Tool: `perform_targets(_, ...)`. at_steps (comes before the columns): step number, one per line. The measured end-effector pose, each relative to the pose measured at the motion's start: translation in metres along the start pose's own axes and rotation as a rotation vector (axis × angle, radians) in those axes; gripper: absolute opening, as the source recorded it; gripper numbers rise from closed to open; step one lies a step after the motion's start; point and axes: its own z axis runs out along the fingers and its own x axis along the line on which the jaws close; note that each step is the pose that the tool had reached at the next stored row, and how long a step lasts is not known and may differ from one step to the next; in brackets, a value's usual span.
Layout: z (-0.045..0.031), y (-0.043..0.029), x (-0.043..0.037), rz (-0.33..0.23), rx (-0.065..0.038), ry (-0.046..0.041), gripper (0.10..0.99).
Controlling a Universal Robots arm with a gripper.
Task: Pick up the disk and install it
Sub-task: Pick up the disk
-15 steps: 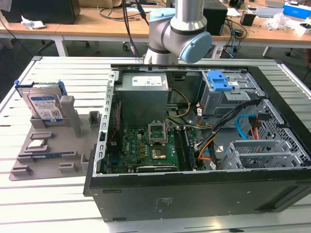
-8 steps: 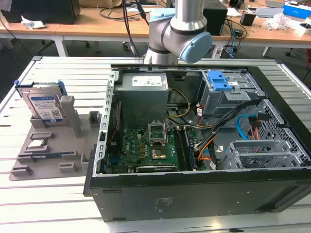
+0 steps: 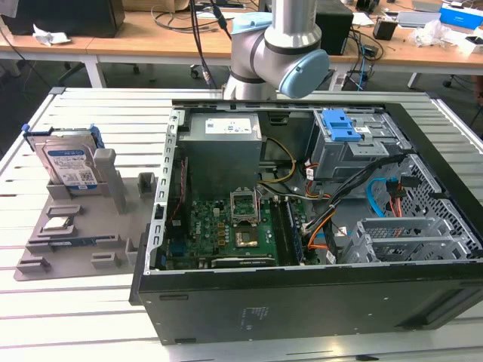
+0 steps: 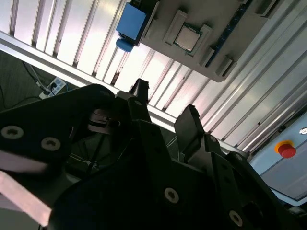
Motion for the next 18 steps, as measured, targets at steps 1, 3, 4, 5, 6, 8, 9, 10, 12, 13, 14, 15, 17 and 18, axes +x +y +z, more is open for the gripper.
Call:
perform_targets(1, 0.0000, 0.0000, 0.0000, 0.000, 0.000, 0.0001, 0.475)
perform_targets(3, 0.0000, 0.0000, 0.0000, 0.000, 0.000, 0.0000, 0.541)
perform_targets(4, 0.0000, 0.0000, 0.0000, 0.000, 0.000, 0.0001, 0.541)
perform_targets(5, 0.0000, 0.0000, -0.0005, 0.000, 0.000, 0.0000, 0.541)
perform_targets(6, 0.0000, 0.0000, -0.0026, 0.000, 0.000, 0.0001, 0.541)
perform_targets(8, 0.0001, 0.0000, -0.0061, 0.000, 0.000, 0.0001, 0.541)
perform_targets(9, 0.0003, -0.0002, -0.0093, 0.000, 0.000, 0.0000, 0.541)
perform_targets(10, 0.0003, -0.0003, -0.0114, 0.000, 0.000, 0.0000, 0.541)
perform_targets(12, 0.0005, -0.0006, -0.0211, -0.001, 0.000, 0.0000, 0.541)
perform_targets(13, 0.0006, -0.0007, -0.0252, -0.001, 0.000, 0.0000, 0.541)
perform_targets(14, 0.0006, -0.0007, -0.0287, -0.001, 0.000, 0.0001, 0.541)
perform_targets(15, 0.0007, -0.0007, -0.0304, -0.001, 0.000, 0.0001, 0.541)
perform_targets(17, 0.0009, -0.0010, -0.0391, -0.002, 0.000, 0.0001, 0.541)
perform_targets(18, 0.0010, -0.0011, -0.0419, -0.002, 0.000, 0.0001, 0.541)
